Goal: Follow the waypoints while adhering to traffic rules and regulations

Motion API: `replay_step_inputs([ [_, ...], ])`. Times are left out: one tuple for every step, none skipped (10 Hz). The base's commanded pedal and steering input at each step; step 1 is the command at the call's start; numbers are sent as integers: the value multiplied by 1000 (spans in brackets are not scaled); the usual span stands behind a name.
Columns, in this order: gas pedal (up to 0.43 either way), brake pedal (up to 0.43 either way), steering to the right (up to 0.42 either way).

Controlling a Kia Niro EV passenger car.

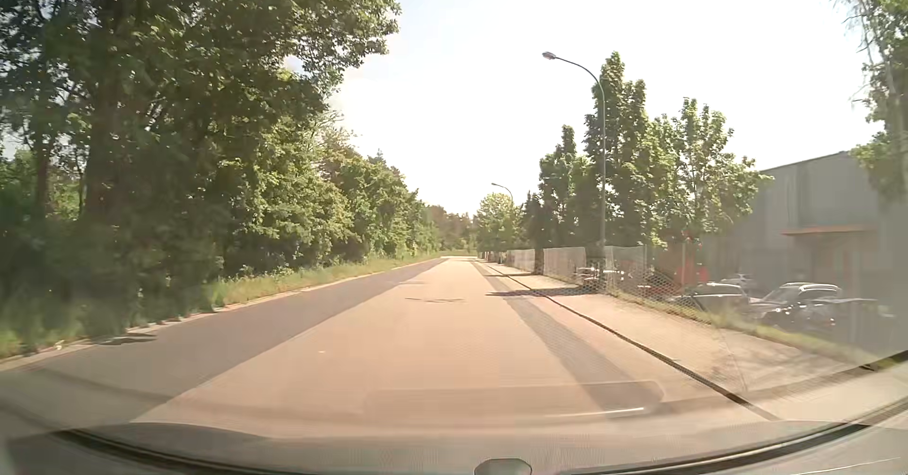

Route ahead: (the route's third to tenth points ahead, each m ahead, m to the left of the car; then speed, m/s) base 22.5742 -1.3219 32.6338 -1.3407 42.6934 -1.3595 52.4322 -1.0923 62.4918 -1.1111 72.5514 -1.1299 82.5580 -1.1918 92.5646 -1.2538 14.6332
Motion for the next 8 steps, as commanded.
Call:
replay_step_inputs([
  [130, 0, 3],
  [130, 0, 3],
  [130, 0, 3],
  [130, 0, 3],
  [130, 0, 3],
  [130, 0, 3],
  [130, 0, 3],
  [130, 0, 3],
])
